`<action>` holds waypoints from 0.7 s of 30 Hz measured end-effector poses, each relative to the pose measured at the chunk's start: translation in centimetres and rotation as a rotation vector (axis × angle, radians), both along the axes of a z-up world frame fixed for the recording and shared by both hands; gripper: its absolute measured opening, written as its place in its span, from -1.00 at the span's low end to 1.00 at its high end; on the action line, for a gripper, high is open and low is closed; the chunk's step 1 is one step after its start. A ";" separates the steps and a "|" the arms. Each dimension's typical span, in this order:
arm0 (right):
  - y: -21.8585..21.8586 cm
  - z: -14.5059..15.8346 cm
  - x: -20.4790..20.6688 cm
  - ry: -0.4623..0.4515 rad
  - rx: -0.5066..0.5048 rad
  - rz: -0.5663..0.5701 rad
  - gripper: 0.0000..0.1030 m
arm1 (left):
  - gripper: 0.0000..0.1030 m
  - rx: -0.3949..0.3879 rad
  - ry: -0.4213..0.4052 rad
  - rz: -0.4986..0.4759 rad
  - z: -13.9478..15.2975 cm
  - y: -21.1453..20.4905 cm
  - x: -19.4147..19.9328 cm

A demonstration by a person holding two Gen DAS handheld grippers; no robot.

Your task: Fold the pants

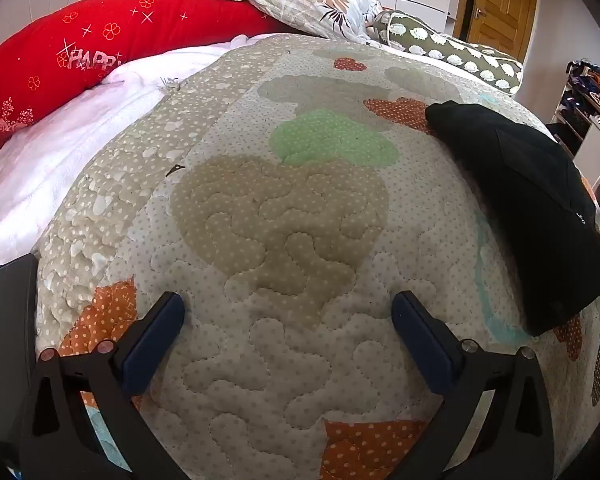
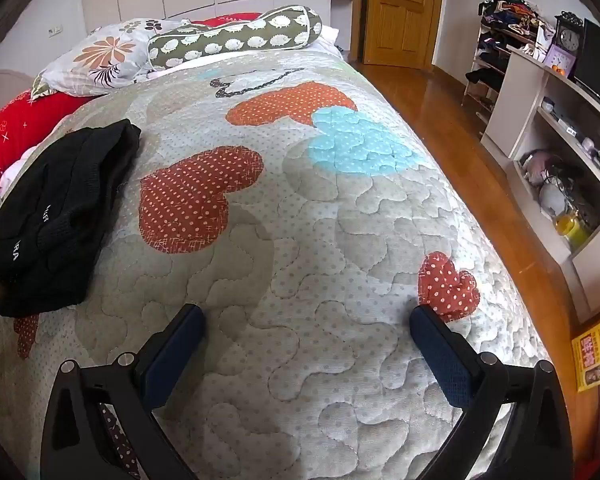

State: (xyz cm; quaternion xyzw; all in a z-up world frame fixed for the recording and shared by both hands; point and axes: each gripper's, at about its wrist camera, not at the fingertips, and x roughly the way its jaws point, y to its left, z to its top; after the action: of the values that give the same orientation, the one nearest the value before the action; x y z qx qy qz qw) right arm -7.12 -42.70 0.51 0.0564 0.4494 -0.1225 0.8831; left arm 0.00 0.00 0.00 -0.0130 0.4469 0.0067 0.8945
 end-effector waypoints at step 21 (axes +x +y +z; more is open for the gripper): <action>0.0 0.1 0.1 -0.003 0.003 0.000 0.99 | 1.00 -0.001 -0.001 0.000 0.0 0.0 0.0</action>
State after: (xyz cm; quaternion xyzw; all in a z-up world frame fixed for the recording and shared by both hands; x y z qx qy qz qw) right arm -7.07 -42.66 0.56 0.0577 0.4483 -0.1218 0.8837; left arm -0.02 0.02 0.03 -0.0137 0.4463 0.0064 0.8947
